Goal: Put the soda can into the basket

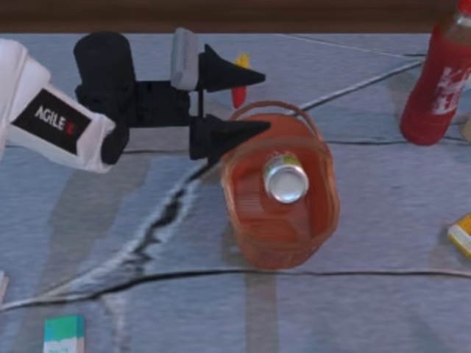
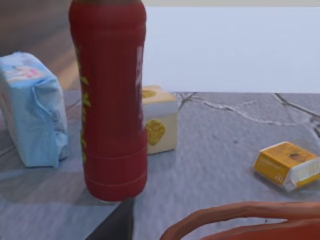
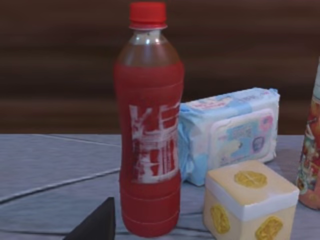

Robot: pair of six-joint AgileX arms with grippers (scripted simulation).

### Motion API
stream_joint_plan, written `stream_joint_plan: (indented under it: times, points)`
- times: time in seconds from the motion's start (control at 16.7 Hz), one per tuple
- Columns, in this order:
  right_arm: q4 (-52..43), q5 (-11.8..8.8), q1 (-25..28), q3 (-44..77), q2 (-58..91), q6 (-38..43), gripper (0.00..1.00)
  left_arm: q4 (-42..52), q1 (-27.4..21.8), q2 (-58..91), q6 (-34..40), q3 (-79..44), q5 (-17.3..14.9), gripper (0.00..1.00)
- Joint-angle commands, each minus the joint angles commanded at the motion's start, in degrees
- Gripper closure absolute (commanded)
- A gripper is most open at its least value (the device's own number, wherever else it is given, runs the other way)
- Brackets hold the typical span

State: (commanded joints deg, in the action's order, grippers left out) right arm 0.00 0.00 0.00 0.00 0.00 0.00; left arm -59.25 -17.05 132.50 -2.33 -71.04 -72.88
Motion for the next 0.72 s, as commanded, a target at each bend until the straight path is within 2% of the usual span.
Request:
stream_joint_plan:
  times: [0.48,0.72]
  points:
    - [-0.5,0.0,0.2,0.6,0.6,-0.3,0.00,0.3,-0.1,-0.5,0.1,0.2,0.4,0.00]
    - [-7.3,-0.2,3.2,8.8,8.7,-4.6,0.00,3.7,1.2,-8.0,1.4,3.5,5.1,0.00]
